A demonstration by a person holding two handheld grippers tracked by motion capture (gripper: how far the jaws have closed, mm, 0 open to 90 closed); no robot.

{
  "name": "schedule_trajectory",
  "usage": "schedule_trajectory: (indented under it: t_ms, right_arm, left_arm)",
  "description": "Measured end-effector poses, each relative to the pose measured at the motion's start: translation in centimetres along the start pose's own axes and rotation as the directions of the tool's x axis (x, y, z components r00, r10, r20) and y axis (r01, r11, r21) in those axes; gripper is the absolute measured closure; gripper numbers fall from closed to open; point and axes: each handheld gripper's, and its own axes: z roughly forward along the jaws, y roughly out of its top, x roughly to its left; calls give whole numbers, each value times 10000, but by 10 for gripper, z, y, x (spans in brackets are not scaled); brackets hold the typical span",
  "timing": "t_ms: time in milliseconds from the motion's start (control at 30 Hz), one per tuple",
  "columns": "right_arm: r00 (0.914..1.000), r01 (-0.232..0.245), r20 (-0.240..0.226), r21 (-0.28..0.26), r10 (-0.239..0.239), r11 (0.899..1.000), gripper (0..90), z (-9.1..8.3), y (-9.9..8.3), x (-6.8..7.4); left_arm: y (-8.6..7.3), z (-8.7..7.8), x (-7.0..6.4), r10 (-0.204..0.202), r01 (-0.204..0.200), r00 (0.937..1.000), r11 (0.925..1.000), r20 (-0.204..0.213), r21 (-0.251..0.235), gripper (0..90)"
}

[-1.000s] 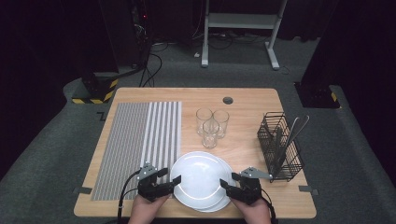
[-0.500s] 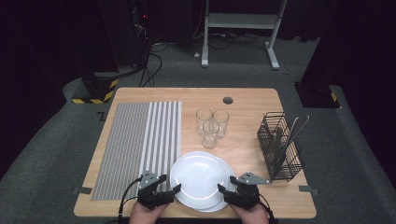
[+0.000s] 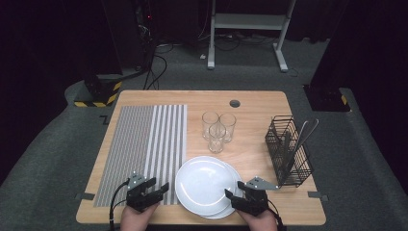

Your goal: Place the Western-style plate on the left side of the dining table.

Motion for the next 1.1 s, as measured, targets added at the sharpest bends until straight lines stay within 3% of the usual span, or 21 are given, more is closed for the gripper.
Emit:
schedule_trajectory:
  t_ms: [67,167,233,333,467,633,700,833,900,1100]
  right_arm:
    - [10000,20,-30,42,-20,10000,378,1,0,0]
    - [10000,-18,-60,47,19,10000,378,1,1,-1]
    - [10000,-47,-54,60,48,10000,378,1,1,-1]
    - [10000,-21,-76,60,21,10000,378,2,1,-1]
    - [9999,-1,-101,72,2,10000,378,2,1,-1]
    - [9999,-16,-123,87,17,10000,379,2,1,-1]
    - [9999,-20,-127,79,21,10000,379,2,1,-1]
    - [9999,14,-132,41,-13,10000,381,3,1,-1]
    - [9999,8,-129,42,-8,10000,381,3,1,-1]
    - [10000,37,-91,52,-36,10000,381,3,1,-1]
  left_arm:
    - [-2,3,0,227,-218,9995,9989,-203,419,419]
    - [-2,4,1,260,-244,9992,9983,-303,536,451]
    - [-1,3,1,522,-496,9978,9968,-412,635,482]
    - [-3,2,-1,1096,-1036,9906,9918,-814,745,526]
    - [-5,1,-2,1464,-1372,9819,9872,-1201,818,543]
    - [-5,0,-2,1481,-1388,9818,9868,-1191,835,541]
    - [-5,0,-2,1628,-1518,9768,9847,-1394,861,551]
    - [-5,0,-2,1493,-1387,9792,9868,-1374,836,556]
    - [-4,0,-3,1288,-1196,9852,9891,-1129,855,481]
    - [0,-10,-18,1166,-1182,9925,9920,-365,-442,443]
